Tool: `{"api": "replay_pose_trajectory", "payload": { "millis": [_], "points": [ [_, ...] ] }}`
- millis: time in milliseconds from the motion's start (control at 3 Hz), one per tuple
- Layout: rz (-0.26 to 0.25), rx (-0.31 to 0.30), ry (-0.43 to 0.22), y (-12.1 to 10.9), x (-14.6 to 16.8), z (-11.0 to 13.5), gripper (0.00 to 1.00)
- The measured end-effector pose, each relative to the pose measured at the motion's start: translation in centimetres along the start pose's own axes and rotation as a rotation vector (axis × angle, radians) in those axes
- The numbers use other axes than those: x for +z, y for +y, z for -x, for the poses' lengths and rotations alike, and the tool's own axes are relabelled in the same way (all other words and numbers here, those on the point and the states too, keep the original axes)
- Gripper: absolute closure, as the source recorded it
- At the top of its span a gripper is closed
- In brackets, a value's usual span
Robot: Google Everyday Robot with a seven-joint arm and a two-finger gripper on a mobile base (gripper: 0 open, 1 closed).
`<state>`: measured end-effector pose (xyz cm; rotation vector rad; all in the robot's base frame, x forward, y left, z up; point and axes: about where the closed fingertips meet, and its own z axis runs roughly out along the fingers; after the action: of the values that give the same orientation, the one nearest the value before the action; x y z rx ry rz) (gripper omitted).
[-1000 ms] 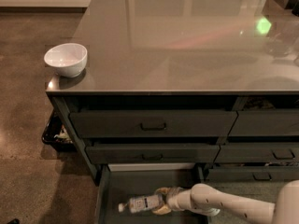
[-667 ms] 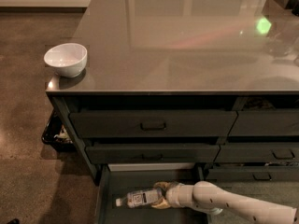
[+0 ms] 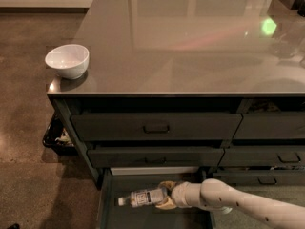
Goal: Pick blue plastic bottle from bottom drawer and place on counter
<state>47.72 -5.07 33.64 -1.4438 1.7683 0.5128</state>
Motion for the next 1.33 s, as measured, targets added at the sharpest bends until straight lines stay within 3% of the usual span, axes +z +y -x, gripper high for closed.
{"api": "replay_pose_trajectory", "payload": {
  "millis": [333, 667, 1000, 1333],
  "points": [
    [0.006, 0.044, -0.036, -0.3, -5.3, 6.8, 1.00],
    [0.001, -0.007, -0.071, -0.6, -10.9, 15.3, 1.00],
    [-0.056, -0.132, -0.058, -2.4, -15.7, 23.1, 1.00],
    [-0.088, -0.202, -0.020, -3.2, -17.5, 25.4, 1.00]
  ]
}}
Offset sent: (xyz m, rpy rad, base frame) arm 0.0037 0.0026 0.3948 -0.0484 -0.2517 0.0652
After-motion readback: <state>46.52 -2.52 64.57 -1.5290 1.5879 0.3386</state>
